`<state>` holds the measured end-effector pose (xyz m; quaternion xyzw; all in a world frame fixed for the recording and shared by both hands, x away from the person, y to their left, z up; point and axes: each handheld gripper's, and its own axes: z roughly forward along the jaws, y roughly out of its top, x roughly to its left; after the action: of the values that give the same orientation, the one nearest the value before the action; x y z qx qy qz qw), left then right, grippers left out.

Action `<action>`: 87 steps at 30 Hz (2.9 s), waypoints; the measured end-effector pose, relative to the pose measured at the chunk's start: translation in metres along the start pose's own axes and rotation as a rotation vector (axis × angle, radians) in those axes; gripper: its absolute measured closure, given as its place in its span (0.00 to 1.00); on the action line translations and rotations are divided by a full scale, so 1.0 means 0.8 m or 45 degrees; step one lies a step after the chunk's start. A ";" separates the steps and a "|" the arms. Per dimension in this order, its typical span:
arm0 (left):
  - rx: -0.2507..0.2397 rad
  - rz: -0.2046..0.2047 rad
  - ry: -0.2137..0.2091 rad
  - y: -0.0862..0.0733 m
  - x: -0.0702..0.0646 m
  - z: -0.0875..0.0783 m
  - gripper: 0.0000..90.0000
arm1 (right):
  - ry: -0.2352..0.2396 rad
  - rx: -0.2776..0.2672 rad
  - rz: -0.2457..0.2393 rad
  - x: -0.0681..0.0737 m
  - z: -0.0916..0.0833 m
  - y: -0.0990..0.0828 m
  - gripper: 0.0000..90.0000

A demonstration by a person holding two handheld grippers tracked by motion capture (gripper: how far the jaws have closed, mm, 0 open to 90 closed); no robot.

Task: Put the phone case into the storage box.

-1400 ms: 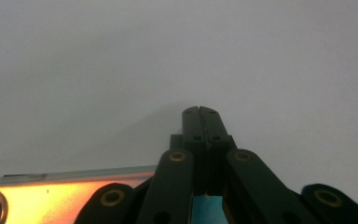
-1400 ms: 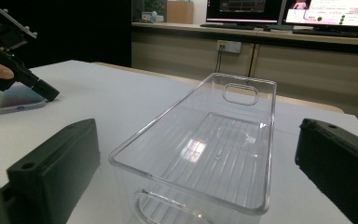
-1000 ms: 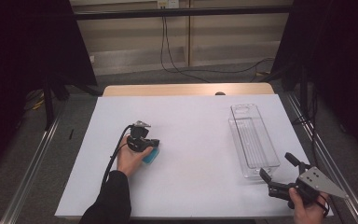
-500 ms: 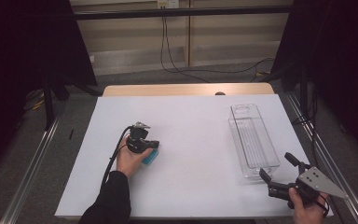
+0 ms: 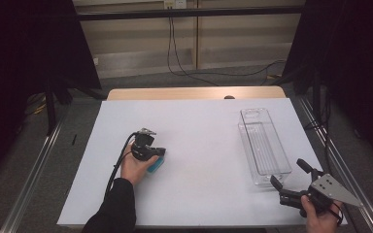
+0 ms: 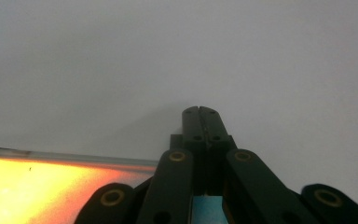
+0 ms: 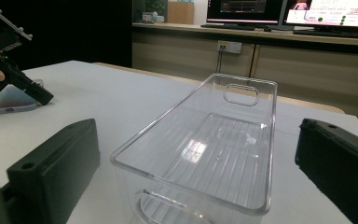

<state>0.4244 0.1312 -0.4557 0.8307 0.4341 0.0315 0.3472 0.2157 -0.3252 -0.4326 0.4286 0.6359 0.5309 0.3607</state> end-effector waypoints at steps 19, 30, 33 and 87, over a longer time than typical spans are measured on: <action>0.004 0.004 -0.023 -0.013 -0.003 -0.010 1.00 | 0.002 -0.001 0.000 0.001 0.001 0.000 0.00; 0.011 0.006 -0.041 -0.022 -0.003 -0.018 1.00 | 0.007 0.001 -0.003 0.002 0.001 0.000 0.00; 0.013 0.014 -0.045 -0.025 -0.004 -0.021 1.00 | 0.004 0.003 0.000 0.002 0.001 0.000 0.00; 0.022 0.016 -0.081 -0.063 0.000 -0.058 1.00 | 0.020 0.000 -0.011 0.005 0.001 0.001 0.00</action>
<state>0.3731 0.1757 -0.4511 0.8370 0.4179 0.0037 0.3534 0.2152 -0.3213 -0.4324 0.4217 0.6406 0.5327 0.3578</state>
